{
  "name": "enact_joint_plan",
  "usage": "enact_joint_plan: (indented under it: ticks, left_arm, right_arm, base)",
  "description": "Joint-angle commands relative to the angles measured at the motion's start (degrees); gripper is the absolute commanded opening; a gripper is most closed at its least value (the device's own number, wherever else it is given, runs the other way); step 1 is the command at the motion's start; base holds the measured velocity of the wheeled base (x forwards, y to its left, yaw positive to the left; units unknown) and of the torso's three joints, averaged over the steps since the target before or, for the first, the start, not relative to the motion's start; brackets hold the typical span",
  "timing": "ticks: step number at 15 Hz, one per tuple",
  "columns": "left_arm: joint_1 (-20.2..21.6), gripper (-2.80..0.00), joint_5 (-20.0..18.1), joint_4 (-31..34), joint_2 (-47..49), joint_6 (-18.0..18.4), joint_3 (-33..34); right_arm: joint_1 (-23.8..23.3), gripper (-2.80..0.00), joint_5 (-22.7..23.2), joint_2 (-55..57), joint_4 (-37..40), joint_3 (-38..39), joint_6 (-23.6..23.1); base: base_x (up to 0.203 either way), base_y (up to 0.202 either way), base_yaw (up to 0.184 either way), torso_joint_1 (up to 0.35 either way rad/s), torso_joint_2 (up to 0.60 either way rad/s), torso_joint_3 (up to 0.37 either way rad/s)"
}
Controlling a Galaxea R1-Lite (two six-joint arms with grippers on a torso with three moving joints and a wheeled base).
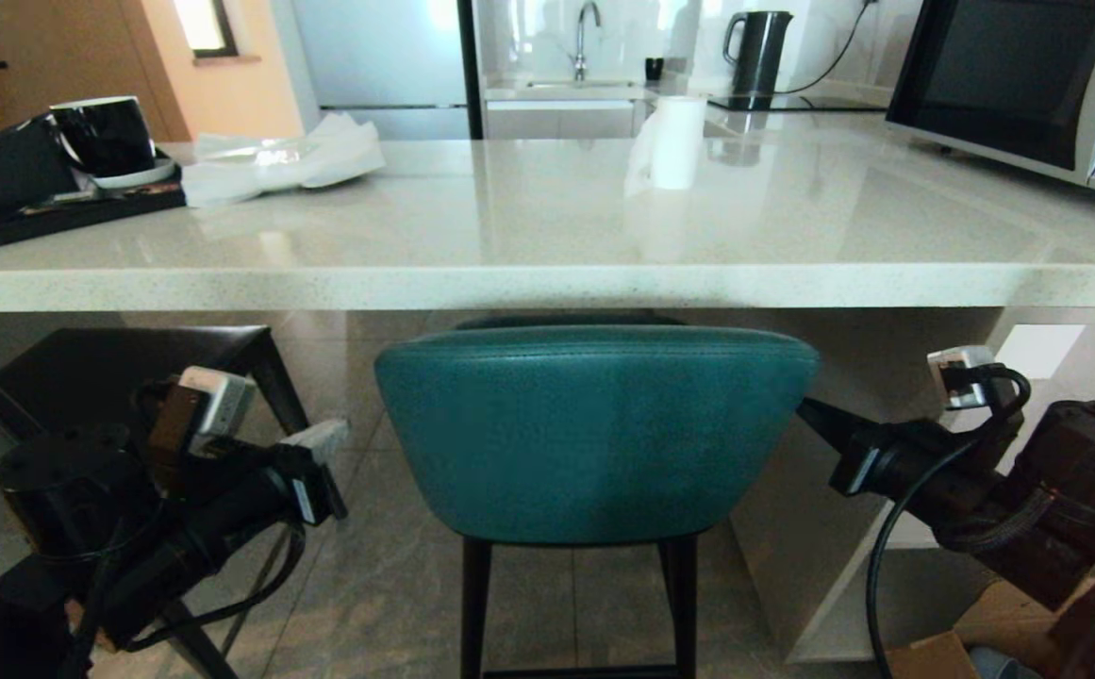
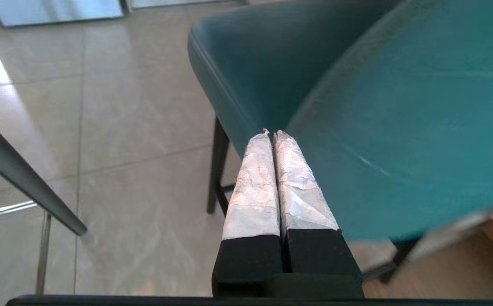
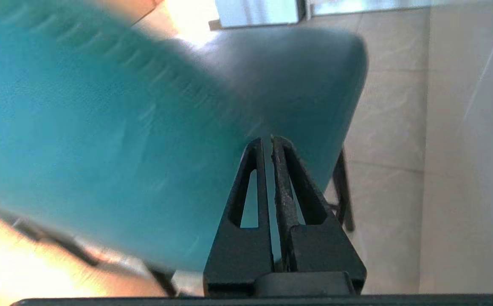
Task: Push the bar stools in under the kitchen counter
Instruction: Pull the blue chair out from under the dining table
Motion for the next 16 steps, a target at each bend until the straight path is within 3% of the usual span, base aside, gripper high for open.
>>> enact_joint_plan:
  ticks: [1,8,16]
  left_arm:
    - [-2.0,-2.80,2.7,-1.7,6.8,0.0,-1.8]
    - [-7.6,-2.80,13.2,-2.3,10.9,0.0,-11.1]
    - [-8.5,-2.80,13.6,-1.9,11.5,0.0,-15.5]
  right_arm:
    - [-0.7,-2.80,0.2,2.1,-0.5,-2.0,0.0]
    - [-0.8,-2.80,0.6,9.4,-0.5,-11.3,-1.2]
    - [3.1,-2.80,0.9,10.2,-0.5,-13.4,-1.4]
  base:
    - [0.000,0.000,0.000,0.000,0.00,0.000]
    - [0.000,0.000,0.000,0.000,0.00,0.000]
    - [0.000,0.000,0.000,0.000,0.00,0.000]
